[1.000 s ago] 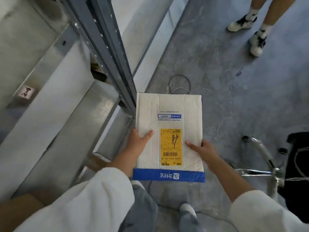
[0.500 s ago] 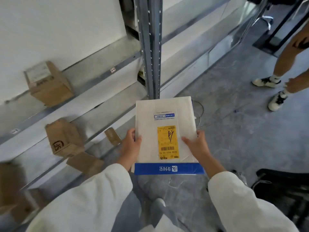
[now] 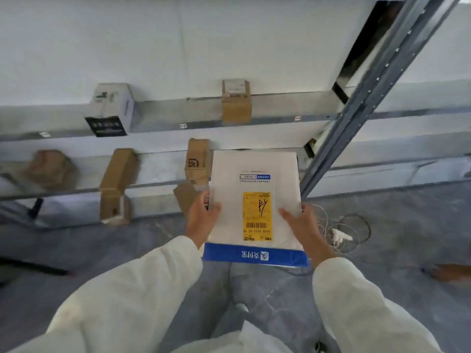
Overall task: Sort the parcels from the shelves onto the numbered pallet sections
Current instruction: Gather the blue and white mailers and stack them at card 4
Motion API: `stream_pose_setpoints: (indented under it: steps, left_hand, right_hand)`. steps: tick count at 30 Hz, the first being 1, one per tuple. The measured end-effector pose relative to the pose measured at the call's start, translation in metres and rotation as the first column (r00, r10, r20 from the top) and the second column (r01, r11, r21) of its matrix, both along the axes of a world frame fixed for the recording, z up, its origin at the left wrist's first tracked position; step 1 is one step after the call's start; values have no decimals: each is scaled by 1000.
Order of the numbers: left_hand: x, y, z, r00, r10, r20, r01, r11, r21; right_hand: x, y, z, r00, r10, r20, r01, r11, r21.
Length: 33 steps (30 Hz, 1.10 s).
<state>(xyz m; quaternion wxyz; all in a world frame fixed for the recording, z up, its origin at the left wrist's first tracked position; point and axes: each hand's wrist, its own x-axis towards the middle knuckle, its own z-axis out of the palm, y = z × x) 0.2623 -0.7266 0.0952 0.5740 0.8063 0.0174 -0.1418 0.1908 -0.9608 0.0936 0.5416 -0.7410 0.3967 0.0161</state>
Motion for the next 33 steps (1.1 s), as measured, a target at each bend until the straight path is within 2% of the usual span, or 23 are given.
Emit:
stream_pose_setpoints:
  steps: [5, 10, 15, 19, 21, 27, 33]
  left_hand:
    - [-37, 101, 14, 974, 219, 58, -217, 975, -37]
    - [-104, 210, 22, 921, 386, 47, -384, 922, -43]
    - [-167, 314, 27, 836, 548, 45, -549, 836, 13]
    - [-203, 381, 29, 745, 662, 86, -667, 734, 130]
    - [-216, 409, 30, 702, 704, 108, -711, 685, 157]
    - [-229, 481, 42, 571, 805, 163, -820, 545, 175]
    - [-194, 545, 54, 465, 862, 201, -880, 426, 208]
  right_hand:
    - [5, 90, 19, 978, 203, 47, -200, 978, -57]
    - [-10, 196, 32, 901, 432, 43, -429, 901, -62]
    - [-21, 311, 49, 779, 627, 14, -615, 768, -177]
    - [-25, 395, 59, 630, 777, -1, -765, 620, -175]
    - [-25, 433, 64, 567, 824, -17, -808, 551, -207]
    - [-4, 531, 70, 419, 908, 31, -899, 419, -128]
    - [52, 614, 77, 296, 953, 63, -939, 302, -166]
